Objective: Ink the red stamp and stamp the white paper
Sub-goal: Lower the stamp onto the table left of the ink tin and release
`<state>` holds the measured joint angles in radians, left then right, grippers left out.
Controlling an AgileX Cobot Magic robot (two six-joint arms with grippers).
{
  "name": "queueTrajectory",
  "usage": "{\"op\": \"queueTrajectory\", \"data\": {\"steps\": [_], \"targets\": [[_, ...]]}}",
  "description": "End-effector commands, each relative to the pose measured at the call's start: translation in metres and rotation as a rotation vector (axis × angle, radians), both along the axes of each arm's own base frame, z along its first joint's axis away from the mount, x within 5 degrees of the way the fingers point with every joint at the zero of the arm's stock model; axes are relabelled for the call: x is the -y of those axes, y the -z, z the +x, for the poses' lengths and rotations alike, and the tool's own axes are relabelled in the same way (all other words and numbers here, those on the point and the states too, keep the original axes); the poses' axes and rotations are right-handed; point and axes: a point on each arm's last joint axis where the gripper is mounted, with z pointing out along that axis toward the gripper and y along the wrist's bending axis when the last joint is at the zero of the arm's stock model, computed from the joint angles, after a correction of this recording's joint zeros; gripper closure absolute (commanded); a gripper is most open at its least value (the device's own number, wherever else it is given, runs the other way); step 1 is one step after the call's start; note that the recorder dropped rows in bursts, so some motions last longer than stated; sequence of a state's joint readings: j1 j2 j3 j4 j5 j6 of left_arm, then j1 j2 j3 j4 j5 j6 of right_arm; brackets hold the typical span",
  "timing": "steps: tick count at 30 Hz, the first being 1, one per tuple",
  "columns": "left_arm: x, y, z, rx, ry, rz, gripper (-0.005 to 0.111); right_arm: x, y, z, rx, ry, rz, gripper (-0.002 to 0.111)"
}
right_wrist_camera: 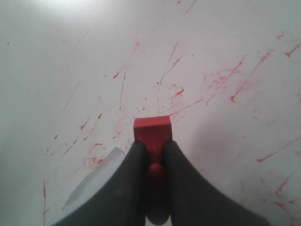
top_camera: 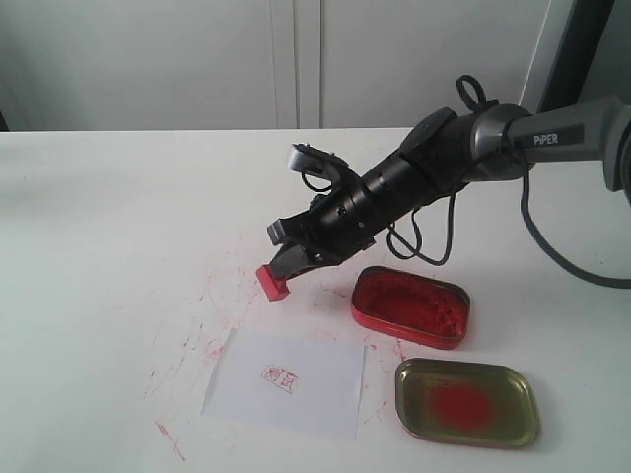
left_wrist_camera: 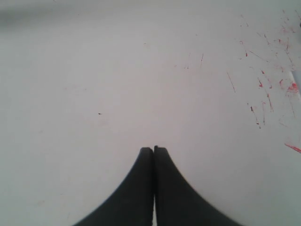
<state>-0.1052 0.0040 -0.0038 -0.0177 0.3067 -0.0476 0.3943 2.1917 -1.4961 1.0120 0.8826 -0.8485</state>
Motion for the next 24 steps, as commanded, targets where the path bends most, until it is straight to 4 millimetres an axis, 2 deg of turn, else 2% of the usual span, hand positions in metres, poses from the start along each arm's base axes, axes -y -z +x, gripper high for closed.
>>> {"op": "queueTrajectory", "data": {"steps": [1,18,24], "targets": [[0.0,0.001,0.0,0.0,-0.002,-0.009,0.107,0.001,-0.003,0.003,0.043,-0.025,0.011,0.108],[0.0,0.001,0.0,0.0,-0.002,-0.009,0.107,0.001,0.013,0.006,0.014,0.017,-0.006,0.108],[0.0,0.001,0.0,0.0,-0.002,-0.009,0.107,0.003,0.014,0.008,0.011,0.052,-0.024,0.09]]}}
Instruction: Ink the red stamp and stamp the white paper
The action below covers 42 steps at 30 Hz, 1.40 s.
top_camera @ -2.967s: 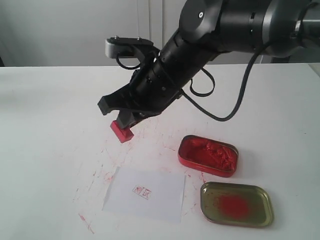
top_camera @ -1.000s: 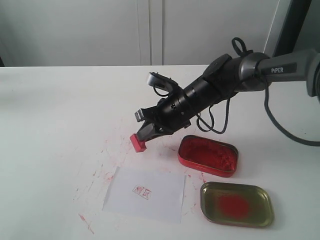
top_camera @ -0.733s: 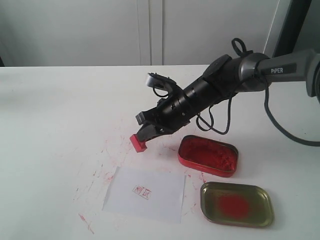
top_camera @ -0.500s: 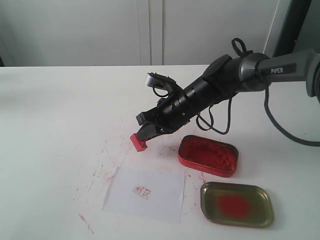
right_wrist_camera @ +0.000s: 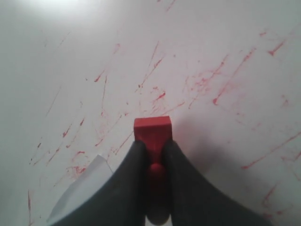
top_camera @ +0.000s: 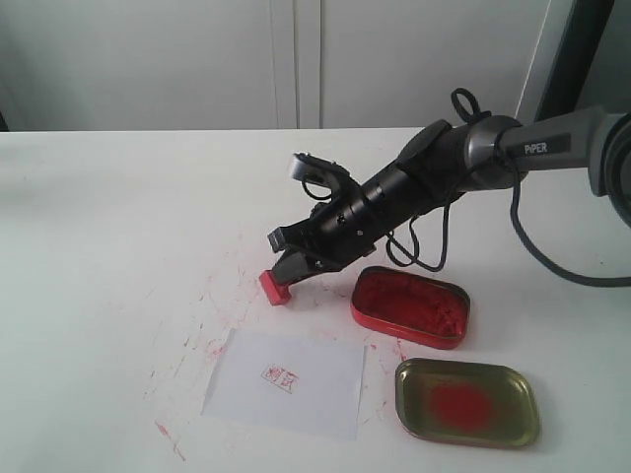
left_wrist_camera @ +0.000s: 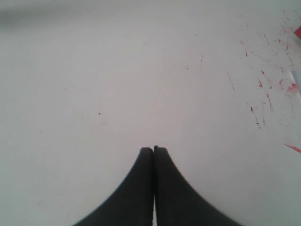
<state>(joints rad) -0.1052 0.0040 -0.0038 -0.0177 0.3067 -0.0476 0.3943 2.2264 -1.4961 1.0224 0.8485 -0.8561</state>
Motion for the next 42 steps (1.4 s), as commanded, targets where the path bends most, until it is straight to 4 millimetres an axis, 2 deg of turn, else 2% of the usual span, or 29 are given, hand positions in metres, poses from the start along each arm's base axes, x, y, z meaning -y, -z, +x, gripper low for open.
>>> {"op": "queueTrajectory", "data": {"steps": [1,11,21,27,34,42], "targets": [[0.0,0.001,0.0,0.0,-0.002,-0.009,0.107,0.003,-0.002,0.005,0.017,0.028,-0.01,0.087],[0.0,0.001,0.0,0.0,-0.002,-0.009,0.107,0.003,-0.001,0.008,0.025,0.067,-0.017,0.068],[0.0,0.001,0.0,0.0,-0.002,-0.009,0.107,0.007,0.001,0.01,0.066,0.064,-0.075,0.058],[0.0,0.001,0.0,0.0,-0.002,-0.009,0.107,0.009,-0.002,0.013,0.103,0.085,-0.087,0.057],[0.0,0.001,0.0,0.0,-0.002,-0.009,0.107,0.014,-0.018,0.02,0.212,0.132,-0.128,0.057],[0.0,0.001,0.0,0.0,-0.002,-0.009,0.107,0.015,-0.033,0.02,0.25,0.14,-0.119,0.057]]}}
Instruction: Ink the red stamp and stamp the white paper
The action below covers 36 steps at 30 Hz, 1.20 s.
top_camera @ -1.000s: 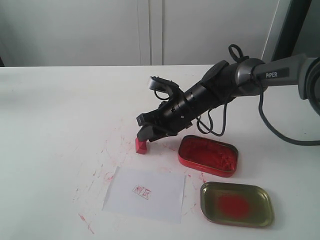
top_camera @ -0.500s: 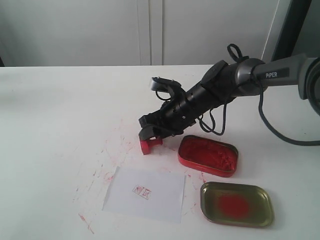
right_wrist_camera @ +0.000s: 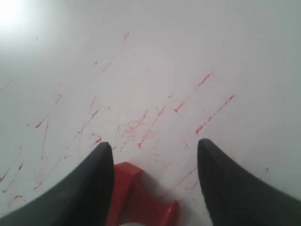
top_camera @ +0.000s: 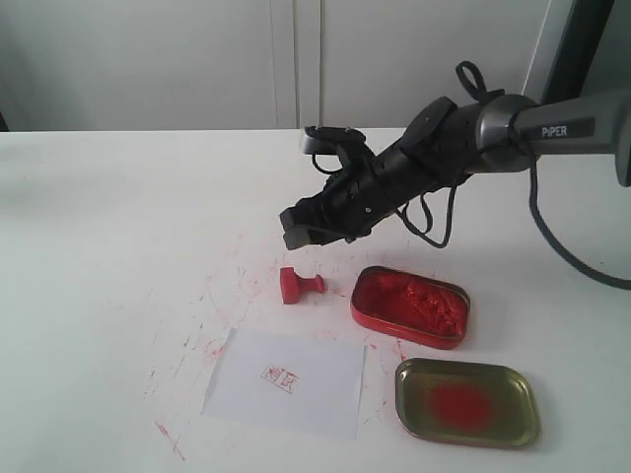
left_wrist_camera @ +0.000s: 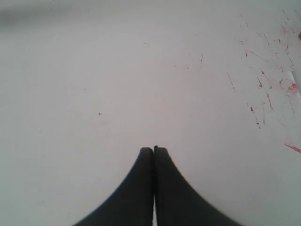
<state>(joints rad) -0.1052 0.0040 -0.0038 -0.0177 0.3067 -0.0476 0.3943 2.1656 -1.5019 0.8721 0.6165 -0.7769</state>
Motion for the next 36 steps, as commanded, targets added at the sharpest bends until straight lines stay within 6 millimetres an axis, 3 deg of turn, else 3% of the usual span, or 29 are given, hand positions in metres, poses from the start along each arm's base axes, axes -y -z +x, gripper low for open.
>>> {"op": "queueTrajectory", "data": {"steps": [1,6,11,23,32,36], "targets": [[0.0,0.001,0.0,0.0,-0.002,-0.009,0.107,0.003,-0.014,0.001,0.03,0.013,0.007,0.057],[0.0,0.001,0.0,0.0,-0.002,-0.009,0.107,0.003,-0.031,-0.003,0.04,-0.004,0.024,0.068],[0.0,0.001,0.0,0.0,-0.002,-0.009,0.107,0.004,-0.05,-0.012,-0.003,-0.014,0.049,0.108],[0.0,0.001,0.0,0.0,-0.002,-0.009,0.107,0.016,-0.078,-0.024,-0.014,0.02,-0.051,0.108],[0.0,0.001,0.0,0.0,-0.002,-0.009,0.107,0.039,-0.097,-0.04,-0.062,0.052,-0.264,0.108],[0.0,0.001,0.0,0.0,-0.002,-0.009,0.107,0.052,-0.097,-0.045,-0.128,0.116,-0.385,0.108]]}}
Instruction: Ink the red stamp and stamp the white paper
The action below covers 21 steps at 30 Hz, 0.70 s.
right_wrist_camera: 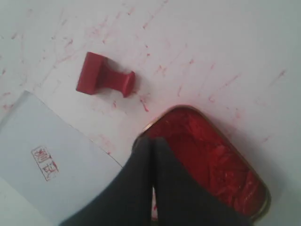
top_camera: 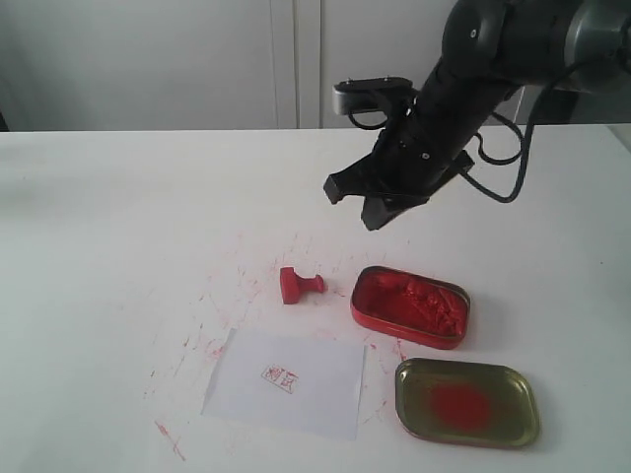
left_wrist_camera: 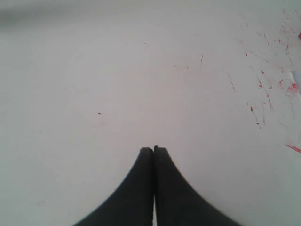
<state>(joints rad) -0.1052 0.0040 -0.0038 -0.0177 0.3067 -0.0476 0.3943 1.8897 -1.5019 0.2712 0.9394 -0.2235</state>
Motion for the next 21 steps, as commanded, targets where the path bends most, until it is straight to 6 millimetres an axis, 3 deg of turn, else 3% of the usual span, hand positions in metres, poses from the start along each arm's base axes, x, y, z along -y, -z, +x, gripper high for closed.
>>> {"op": "queueTrajectory", "data": {"steps": [1,21], "targets": [[0.0,0.001,0.0,0.0,-0.002,-0.009,0.107,0.015,-0.002,-0.003,-0.04,0.074,-0.126,0.108],[0.0,0.001,0.0,0.0,-0.002,-0.009,0.107,0.104,-0.004,0.004,-0.205,0.398,-0.154,0.108]]}}
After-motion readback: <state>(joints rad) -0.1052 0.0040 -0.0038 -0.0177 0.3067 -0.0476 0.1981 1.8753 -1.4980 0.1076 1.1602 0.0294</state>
